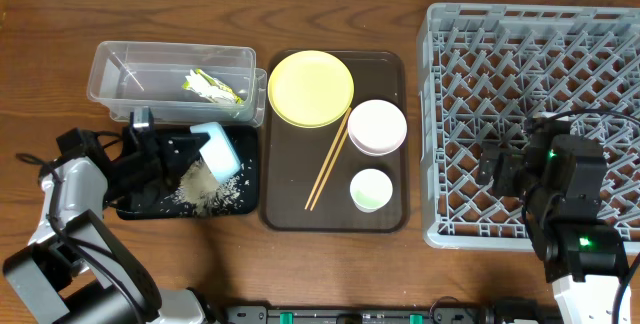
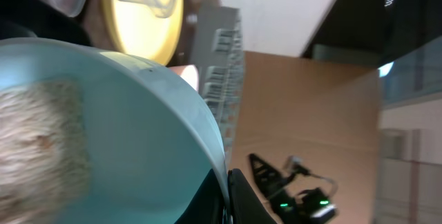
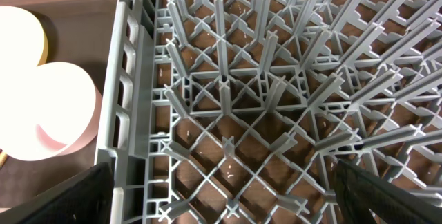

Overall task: Sort waste into correct bins and load items into the dishwasher rack
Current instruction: 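Tip the light-blue bowl over the black tray to pour out the rice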

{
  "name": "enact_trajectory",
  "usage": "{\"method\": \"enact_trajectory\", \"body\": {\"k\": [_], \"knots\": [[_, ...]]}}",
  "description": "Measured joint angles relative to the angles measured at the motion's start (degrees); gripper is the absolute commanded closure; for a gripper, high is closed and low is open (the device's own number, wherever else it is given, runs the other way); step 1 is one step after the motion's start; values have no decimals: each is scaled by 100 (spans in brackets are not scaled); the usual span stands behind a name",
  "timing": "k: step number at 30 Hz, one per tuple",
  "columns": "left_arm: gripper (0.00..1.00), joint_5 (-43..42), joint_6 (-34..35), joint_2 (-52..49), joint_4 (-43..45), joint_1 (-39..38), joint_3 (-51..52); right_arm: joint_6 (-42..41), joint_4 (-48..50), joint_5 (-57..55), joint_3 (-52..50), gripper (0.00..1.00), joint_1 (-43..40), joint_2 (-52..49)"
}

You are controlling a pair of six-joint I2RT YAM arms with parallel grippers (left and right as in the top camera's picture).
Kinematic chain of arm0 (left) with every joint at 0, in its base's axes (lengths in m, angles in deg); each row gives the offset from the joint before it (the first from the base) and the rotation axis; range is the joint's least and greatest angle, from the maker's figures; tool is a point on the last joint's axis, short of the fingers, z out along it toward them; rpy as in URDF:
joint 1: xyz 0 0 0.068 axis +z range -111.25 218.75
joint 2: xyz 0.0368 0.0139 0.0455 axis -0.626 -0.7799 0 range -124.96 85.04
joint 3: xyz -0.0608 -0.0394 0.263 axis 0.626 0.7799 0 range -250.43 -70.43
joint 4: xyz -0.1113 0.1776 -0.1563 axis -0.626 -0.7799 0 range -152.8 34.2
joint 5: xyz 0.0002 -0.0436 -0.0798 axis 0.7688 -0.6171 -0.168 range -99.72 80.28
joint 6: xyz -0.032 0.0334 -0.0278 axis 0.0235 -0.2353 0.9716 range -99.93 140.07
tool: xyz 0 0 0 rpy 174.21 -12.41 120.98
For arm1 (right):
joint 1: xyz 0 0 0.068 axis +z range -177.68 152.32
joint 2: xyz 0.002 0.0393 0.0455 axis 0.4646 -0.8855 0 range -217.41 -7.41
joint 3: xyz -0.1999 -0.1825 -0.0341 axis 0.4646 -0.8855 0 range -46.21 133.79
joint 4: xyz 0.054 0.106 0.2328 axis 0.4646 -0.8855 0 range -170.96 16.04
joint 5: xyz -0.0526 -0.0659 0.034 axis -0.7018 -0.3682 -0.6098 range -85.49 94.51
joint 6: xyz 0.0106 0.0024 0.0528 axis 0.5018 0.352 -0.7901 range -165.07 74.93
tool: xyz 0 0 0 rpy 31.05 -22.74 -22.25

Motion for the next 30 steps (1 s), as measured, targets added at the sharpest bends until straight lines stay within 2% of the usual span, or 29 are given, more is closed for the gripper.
{"method": "enact_trajectory", "body": {"k": [11,30], "knots": [[94,-413,426,0,2,59,0,0,0,0,0,1,0,0],[94,-442,1003,0,0,66,0,0,0,0,0,1,0,0]]}}
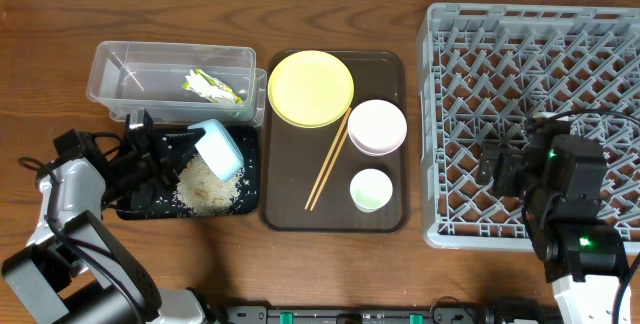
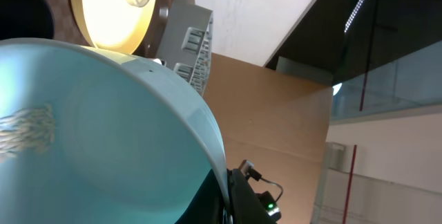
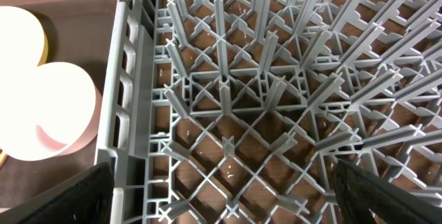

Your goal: Sort waste into correct bins and load items into the dishwasher rack

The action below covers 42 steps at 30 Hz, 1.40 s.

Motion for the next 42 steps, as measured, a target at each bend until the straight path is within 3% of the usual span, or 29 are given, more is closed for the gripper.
{"method": "enact_trajectory", "body": {"k": [13,19,34,42], "knots": [[94,-9,1587,0,0,0,0,0,0,0,0,1,2,0],[94,-9,1897,0,2,0,0,-2,0,0,0,1,2,0],[94,328,1646,13,354,-116,0,0,0,0,0,1,2,0],[94,1532,1255,538,706,-1421,-44,-2,0,0,0,1,0,0]]}}
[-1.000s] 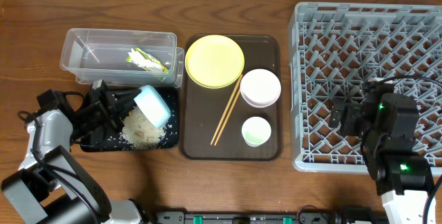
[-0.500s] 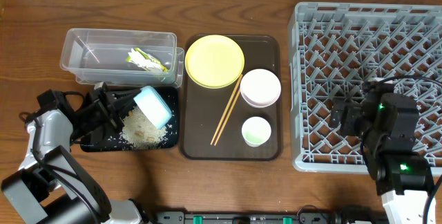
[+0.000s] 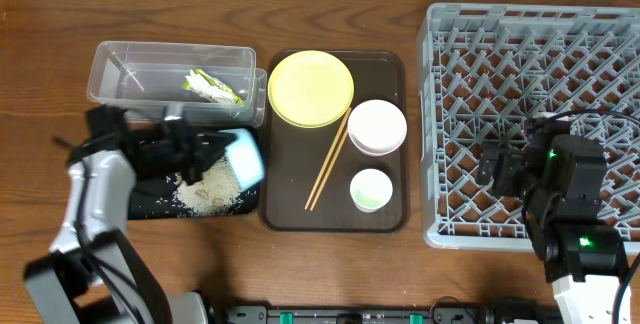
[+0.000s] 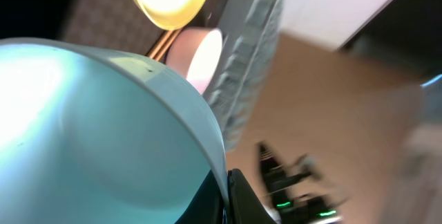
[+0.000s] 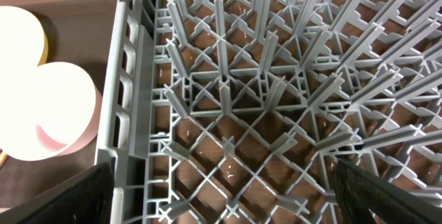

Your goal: Sort waste into correct bins and load items into the dishwasher rack

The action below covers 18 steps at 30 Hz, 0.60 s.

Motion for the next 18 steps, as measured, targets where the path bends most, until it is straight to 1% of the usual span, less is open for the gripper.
{"method": "enact_trajectory", "body": {"k": [3,8,14,18], "knots": [[94,640,-59,387,286,-758,-118,0,0,0,0,1,0,0],[94,2135,-98,859,680,-2277,-229,0,0,0,0,1,2,0],[94,4232,-101,597,970,-3801,-232,2,-2,0,0,1,2,0],[94,5184,-103,190,1252,-4413,-232,2,-2,0,0,2,2,0]]}}
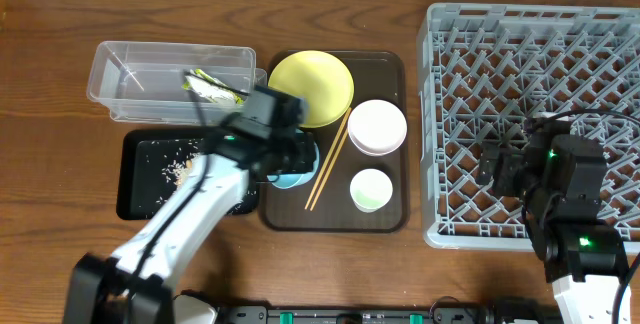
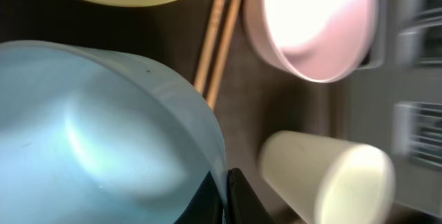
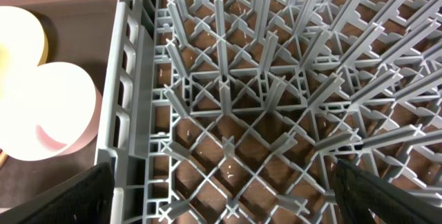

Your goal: Sort waste into correct bins and load items into the dishwasher rack

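My left gripper [image 2: 228, 198] is shut on the rim of the light blue bowl [image 2: 97, 127], which looks empty. In the overhead view the bowl [image 1: 296, 177] hangs at the left edge of the brown tray [image 1: 390, 221], beside the chopsticks [image 1: 330, 159]. On that tray are a yellow plate [image 1: 322, 79], a pink bowl [image 1: 377, 127] and a white cup [image 1: 371, 189]. Rice [image 1: 182, 169] lies in the black tray [image 1: 145, 199]. My right gripper [image 3: 224, 189] stands open over the grey dishwasher rack [image 1: 530, 44], with nothing between its fingers.
A clear plastic bin [image 1: 140, 79] holding a wrapper [image 1: 212, 86] stands behind the black tray. The rack's grey pegs [image 3: 262, 79] rise under my right gripper. The pink bowl [image 2: 311, 30] and white cup [image 2: 324, 182] lie close to the held bowl.
My left arm has moved right with the blue bowl, from over the black tray's right edge to the left part of the brown tray. The bowl now faces downward. The right arm has not moved.
My left gripper held the blue bowl tipped over the black tray with rice still inside. A second later less rice clung to it and more lay in the tray. Then the bowl was empty at the tray's right edge, and now it is over the brown tray.
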{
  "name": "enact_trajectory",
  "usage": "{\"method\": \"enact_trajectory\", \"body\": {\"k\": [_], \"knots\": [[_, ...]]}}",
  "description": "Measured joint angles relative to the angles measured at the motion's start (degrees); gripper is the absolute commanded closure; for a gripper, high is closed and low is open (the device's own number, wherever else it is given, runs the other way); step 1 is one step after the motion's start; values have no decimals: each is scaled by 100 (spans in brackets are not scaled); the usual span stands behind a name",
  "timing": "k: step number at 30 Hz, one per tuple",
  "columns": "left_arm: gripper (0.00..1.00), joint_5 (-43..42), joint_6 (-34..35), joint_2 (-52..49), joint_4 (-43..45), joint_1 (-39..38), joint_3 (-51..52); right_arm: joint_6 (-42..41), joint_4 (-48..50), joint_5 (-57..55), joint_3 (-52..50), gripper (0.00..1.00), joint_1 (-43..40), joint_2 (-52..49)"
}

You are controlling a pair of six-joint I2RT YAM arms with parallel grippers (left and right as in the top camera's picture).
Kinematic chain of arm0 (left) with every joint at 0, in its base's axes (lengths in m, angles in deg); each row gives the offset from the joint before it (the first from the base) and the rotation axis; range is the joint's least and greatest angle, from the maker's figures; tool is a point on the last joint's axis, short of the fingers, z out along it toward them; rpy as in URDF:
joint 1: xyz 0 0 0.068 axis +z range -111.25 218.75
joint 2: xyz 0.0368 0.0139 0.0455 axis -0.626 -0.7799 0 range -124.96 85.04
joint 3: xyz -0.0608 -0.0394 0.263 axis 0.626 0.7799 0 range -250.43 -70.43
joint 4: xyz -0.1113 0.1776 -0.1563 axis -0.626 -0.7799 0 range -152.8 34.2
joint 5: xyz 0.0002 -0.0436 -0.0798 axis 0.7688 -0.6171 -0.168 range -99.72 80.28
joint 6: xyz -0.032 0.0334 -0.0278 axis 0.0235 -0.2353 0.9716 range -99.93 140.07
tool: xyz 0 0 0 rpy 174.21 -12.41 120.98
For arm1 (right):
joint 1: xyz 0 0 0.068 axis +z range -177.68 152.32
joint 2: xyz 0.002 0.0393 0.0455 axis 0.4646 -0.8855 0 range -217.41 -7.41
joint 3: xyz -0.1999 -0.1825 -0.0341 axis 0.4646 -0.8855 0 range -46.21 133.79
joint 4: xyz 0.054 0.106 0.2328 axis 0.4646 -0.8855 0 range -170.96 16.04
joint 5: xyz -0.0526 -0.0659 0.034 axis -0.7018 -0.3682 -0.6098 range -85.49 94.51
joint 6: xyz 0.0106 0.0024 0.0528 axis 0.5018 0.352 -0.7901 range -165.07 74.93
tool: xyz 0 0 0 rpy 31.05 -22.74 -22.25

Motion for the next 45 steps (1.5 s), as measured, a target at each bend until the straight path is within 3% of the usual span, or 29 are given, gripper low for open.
{"method": "enact_trajectory", "body": {"k": [3,9,15,25,36,38,43,45], "knots": [[87,389,0,-341,208,-254,0,0,0,0,0,1,-2,0],[48,717,-46,-544,363,-363,0,0,0,0,0,1,-2,0],[47,695,-39,-448,192,-363,-39,0,0,0,0,1,0,0],[47,498,-83,603,256,-562,-413,0,2,0,0,1,-2,0],[48,476,-107,-354,160,-1364,-415,0,0,0,0,1,0,0],[53,476,-105,-584,116,-1473,-415,0,2,0,0,1,-2,0],[91,472,-136,-1019,96,-1698,-413,0,0,0,0,1,-2,0],[94,474,-111,-1078,96,-1718,-413,-2,2,0,0,1,-2,0]]}}
